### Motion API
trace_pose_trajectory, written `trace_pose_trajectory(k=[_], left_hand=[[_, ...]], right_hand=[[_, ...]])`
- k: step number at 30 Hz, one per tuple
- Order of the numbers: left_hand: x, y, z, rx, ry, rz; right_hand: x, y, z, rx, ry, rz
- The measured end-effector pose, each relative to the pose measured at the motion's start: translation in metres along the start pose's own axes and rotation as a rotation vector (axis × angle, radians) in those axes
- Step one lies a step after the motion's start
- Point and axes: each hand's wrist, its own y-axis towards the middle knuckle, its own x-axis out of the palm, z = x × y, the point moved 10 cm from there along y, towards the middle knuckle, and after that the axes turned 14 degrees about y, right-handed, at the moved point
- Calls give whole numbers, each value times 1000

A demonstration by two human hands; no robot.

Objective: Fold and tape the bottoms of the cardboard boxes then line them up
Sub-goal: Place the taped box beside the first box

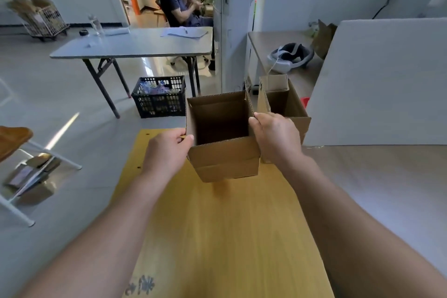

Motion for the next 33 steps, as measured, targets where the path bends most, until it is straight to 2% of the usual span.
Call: trace_pose_trajectory(k=[3,8,13,19,23,27,30,33], left_hand=[[12,42,8,12,21,4],[41,105,26,60,50,-30],[85,134,30,85,90,-129],[112,147,41,114,116,-196],[120,150,47,175,177,-274],[119,144,47,186,223,-328],[102,133,50,235,222,-228],[84,103,67,440,205,-19]], right_hand=[[13,42,11,-30,-116,5],[25,98,39,19,-255,3],[44,115,69,88,-443,-99],[47,118,78,103,-495,-78],[48,116,69,65,-519,-75],[42,104,53,1,-469,-2],[33,83,43,-16,-402,63],[27,48,42,22,-368,113]])
